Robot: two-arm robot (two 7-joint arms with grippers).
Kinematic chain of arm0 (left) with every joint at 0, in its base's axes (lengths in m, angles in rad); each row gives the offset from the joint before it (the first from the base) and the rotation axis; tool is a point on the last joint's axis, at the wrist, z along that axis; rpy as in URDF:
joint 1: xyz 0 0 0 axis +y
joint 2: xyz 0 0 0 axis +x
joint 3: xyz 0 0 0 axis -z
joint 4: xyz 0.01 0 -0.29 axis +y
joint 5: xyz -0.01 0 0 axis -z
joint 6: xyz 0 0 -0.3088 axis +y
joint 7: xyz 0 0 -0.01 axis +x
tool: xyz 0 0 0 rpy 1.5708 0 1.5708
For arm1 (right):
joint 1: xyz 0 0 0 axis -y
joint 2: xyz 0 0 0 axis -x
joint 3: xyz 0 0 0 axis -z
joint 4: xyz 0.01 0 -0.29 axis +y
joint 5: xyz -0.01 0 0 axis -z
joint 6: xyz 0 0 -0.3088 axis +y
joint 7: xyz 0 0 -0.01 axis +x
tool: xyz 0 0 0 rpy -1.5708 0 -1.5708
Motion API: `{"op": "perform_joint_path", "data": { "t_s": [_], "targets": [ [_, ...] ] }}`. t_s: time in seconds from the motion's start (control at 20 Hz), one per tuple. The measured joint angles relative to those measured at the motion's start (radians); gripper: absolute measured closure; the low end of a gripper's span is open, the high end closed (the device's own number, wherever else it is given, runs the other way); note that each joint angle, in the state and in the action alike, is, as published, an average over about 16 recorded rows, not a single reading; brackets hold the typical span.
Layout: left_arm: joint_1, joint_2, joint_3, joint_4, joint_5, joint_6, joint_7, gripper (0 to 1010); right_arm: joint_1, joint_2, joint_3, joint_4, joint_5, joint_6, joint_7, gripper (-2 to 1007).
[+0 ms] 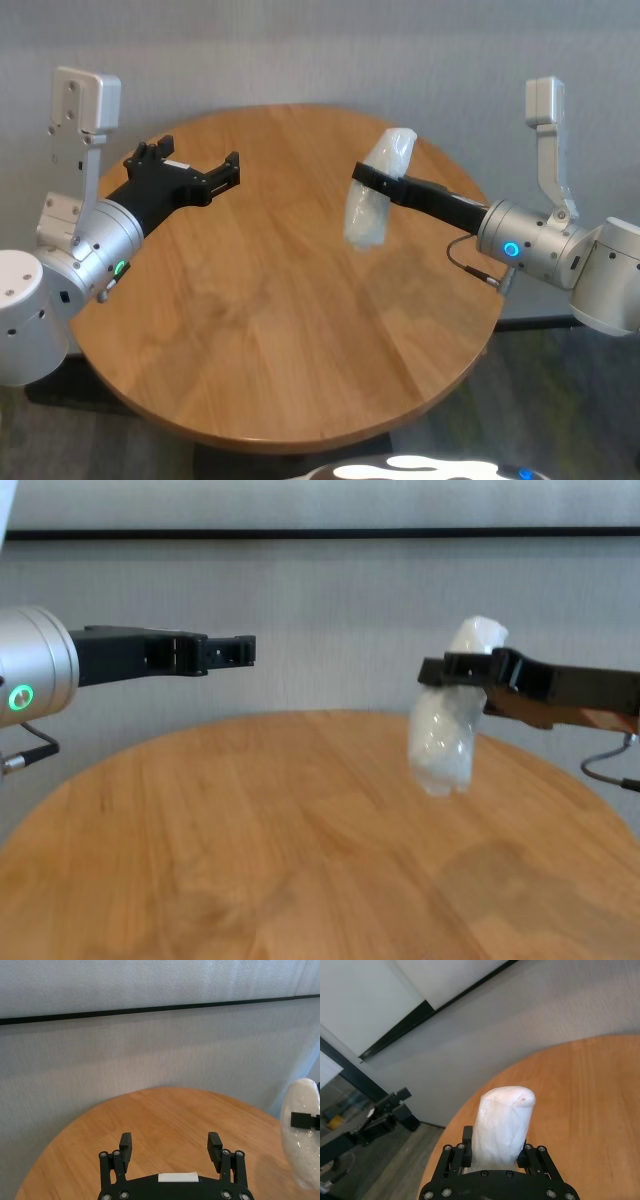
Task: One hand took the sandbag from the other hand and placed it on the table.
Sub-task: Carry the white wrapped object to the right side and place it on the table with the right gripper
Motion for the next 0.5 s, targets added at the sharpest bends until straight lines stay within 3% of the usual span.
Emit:
{"op": "perform_joint_path", "data": {
  "t_s": [0.5],
  "targets": [
    [0.000,0.001,0.000,0.000,0.000,-0.001,0.000,10,0.030,0.030,-0.022,0.035,-0.033,0.088,-0.053,532]
  ]
}}
